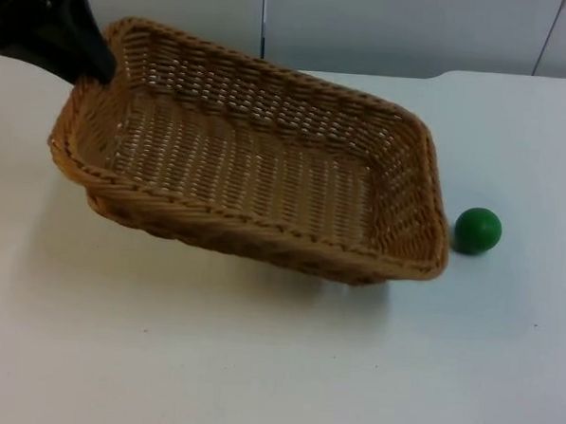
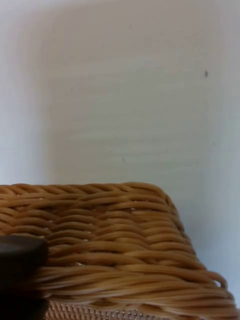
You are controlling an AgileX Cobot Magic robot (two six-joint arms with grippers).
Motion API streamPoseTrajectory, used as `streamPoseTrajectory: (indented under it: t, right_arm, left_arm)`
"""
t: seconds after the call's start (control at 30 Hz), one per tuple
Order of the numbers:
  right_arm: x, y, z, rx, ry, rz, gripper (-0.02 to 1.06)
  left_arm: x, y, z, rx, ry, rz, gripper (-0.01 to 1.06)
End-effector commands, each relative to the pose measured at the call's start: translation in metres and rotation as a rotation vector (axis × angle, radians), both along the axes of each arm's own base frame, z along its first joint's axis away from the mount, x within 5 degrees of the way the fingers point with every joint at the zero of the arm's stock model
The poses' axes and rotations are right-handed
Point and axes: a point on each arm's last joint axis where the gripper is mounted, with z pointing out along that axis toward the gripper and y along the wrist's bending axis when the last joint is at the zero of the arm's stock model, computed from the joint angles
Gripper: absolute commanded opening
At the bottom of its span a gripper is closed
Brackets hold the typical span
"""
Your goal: Pick up the basket with the left hand and place the ball into the basket with the right hand.
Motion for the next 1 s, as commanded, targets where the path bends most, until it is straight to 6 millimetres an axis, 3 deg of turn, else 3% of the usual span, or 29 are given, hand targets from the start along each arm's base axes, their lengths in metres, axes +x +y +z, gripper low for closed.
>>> streamPoseTrajectory:
  t: [0.0,0.23,0.47,0.97]
  right_arm:
    - [0.000,0.000,-0.001,0.003,-0.004,0.000,0.00]
    - [0.000,0.000,-0.001,0.003,-0.004,0.000,0.00]
    - [0.000,0.000,-0.001,0.003,-0.004,0.000,0.00]
    - [0.000,0.000,-0.001,0.003,-0.004,0.000,0.00]
  left_arm:
    - [0.000,0.009,0.010,-0.042,-0.010,0.034,0.00]
    - [-0.003,0.029,0.001,-0.190,-0.011,0.074,0.00]
    - [-0.009,0.026,-0.010,-0.271,-0.028,0.078,0.00]
    - [-0.009,0.026,-0.010,-0.278,-0.026,0.074,0.00]
